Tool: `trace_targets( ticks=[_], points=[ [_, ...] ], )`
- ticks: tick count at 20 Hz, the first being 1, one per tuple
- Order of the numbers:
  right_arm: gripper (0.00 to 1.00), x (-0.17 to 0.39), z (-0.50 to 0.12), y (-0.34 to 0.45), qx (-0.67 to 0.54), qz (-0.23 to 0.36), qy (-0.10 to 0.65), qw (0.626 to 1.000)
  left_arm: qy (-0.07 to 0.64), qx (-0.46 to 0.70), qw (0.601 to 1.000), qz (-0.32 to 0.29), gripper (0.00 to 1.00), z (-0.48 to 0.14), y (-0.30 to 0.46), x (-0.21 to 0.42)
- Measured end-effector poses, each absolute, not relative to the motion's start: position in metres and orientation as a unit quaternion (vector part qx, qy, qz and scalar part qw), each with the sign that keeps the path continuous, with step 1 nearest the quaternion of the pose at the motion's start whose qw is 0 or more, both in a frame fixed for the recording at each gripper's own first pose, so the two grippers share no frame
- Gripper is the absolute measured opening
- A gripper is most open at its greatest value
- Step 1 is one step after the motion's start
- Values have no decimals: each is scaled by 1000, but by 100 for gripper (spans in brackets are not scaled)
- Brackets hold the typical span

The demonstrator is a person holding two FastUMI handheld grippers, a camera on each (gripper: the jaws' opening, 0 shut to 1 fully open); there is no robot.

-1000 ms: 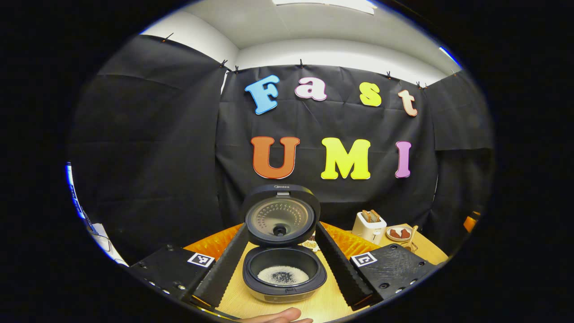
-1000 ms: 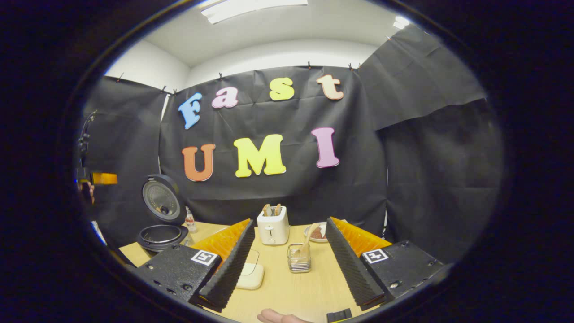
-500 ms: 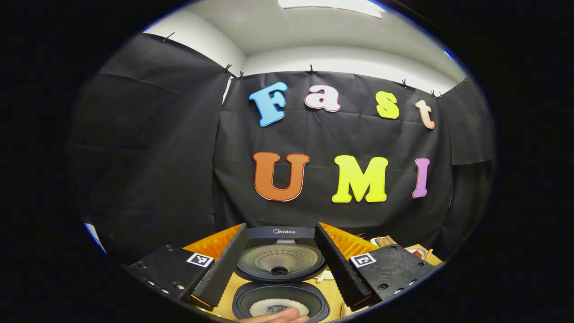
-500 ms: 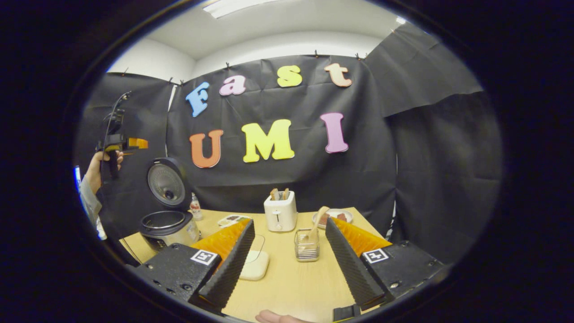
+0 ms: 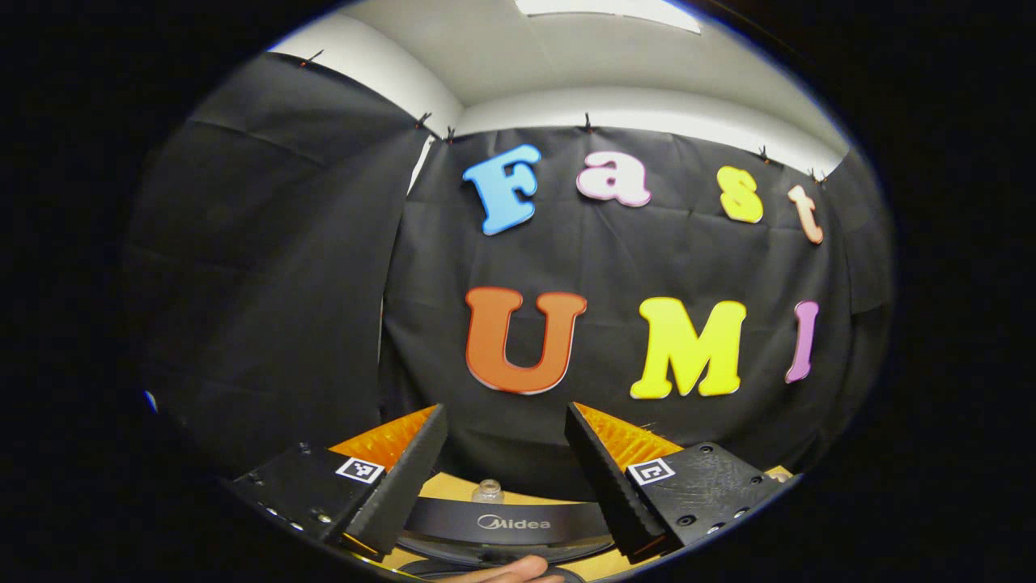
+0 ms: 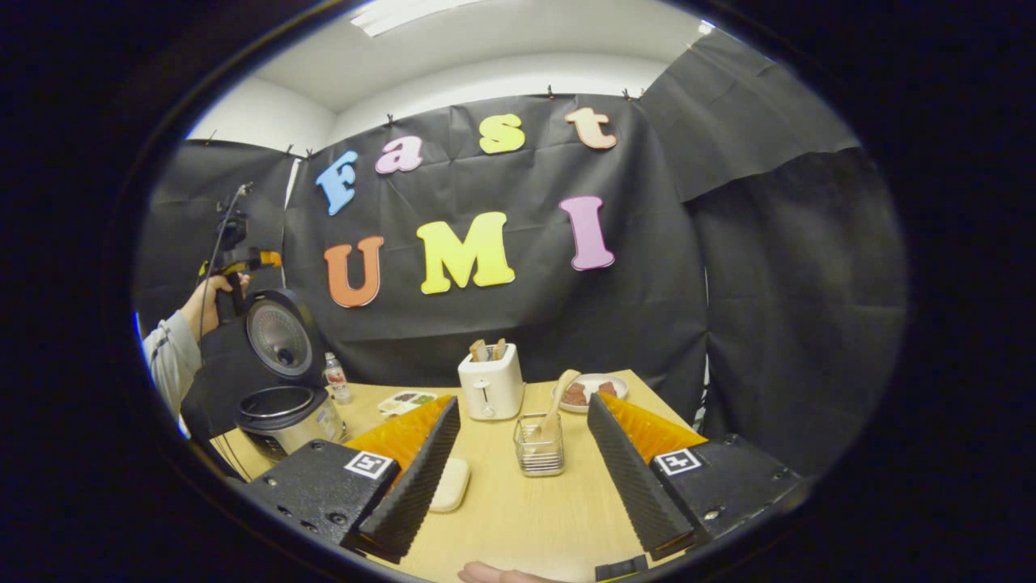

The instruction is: Close the left gripper, press the button to open the rice cooker; take a wooden spoon from the chopstick holder with the right hand, scoop a spoonful of rice and pour it into the rice cooker, then put the wooden spoon back into the chopstick holder.

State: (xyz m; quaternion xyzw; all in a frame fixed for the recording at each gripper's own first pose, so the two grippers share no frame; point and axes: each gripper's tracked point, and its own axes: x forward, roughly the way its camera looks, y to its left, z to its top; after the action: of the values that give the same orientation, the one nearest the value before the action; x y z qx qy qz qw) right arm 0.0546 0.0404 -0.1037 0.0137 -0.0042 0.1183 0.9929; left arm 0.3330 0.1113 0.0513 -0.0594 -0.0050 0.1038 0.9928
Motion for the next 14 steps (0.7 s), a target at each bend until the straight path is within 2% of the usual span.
trace_targets(
  ticks=[2,3,4,6,7,14],
  points=[
    [98,57,-104,42,16,120,-7,993,60,-45,990,119,94,17,114,334],
    [100,58,-107,42,18,120,-4,993,30,-42,992,113,83,24,113,334],
    [100,58,-109,43,21,122,-2,992,57,-39,992,109,89,20,113,337],
    [100,56,-112,42,26,121,3,992,67,-45,991,105,99,23,112,335],
    [98,54,-110,41,26,119,1,993,65,-45,991,104,99,26,110,331],
    [100,18,-98,40,31,127,-9,991,84,-43,991,96,100,7,98,280]
  ],
)
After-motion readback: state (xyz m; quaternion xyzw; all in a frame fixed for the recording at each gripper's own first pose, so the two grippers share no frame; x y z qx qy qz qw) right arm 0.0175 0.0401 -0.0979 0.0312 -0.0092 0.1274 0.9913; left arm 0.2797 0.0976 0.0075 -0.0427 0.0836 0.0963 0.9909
